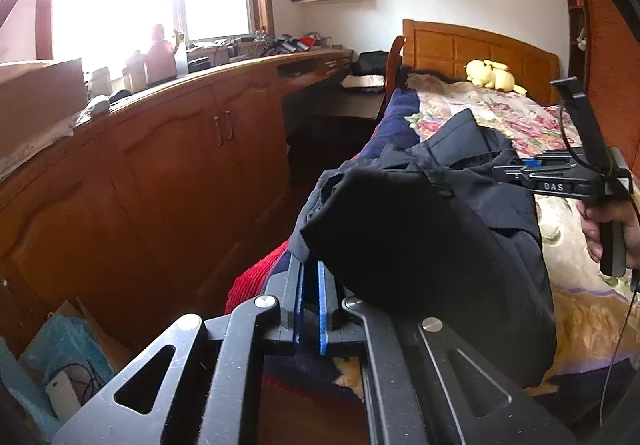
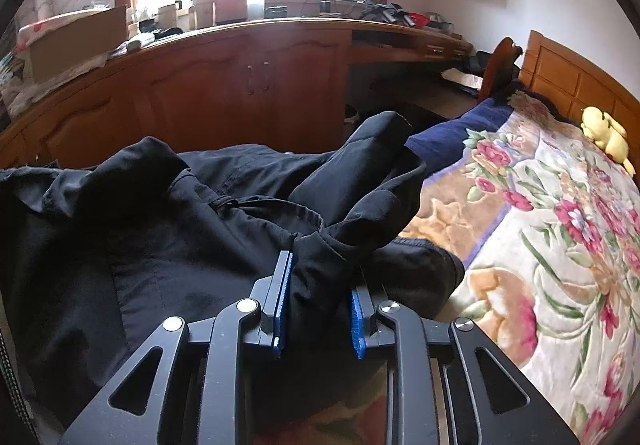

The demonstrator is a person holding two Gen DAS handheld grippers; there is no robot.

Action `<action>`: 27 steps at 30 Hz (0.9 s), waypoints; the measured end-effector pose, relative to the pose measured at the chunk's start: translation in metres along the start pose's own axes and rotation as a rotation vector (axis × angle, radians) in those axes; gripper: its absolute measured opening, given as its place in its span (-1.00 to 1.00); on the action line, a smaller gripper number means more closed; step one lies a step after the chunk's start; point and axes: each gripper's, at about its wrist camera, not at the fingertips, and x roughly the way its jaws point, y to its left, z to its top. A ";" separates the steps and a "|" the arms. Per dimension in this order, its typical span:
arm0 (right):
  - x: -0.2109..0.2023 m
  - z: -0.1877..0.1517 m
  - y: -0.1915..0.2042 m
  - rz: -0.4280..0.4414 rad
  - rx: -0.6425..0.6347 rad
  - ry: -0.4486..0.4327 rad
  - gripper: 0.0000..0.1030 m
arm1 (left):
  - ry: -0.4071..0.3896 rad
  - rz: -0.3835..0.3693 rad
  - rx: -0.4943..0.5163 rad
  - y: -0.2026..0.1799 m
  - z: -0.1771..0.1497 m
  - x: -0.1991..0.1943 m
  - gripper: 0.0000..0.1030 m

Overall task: Fold large clothes
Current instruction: 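Carry the folded trousers with both tools to the clothes pile beside the bed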

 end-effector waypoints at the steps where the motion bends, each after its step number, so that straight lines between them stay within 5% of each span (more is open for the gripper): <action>1: 0.000 -0.002 -0.001 -0.006 -0.003 -0.002 -0.50 | 0.007 0.002 -0.003 0.002 0.003 0.004 -0.90; 7: 0.015 -0.005 -0.005 -0.008 0.025 0.005 -0.50 | 0.033 -0.036 -0.053 0.015 0.015 0.017 -0.82; 14: 0.021 -0.011 0.001 0.008 0.056 0.022 -0.46 | 0.035 -0.014 -0.037 0.026 0.016 0.010 -0.45; 20: 0.006 -0.016 0.008 -0.041 0.033 0.028 -0.07 | -0.050 0.047 -0.051 0.026 0.027 -0.025 -0.42; 27: -0.032 -0.031 0.009 -0.031 0.034 -0.016 0.19 | -0.079 -0.033 0.062 -0.034 0.044 -0.036 -0.42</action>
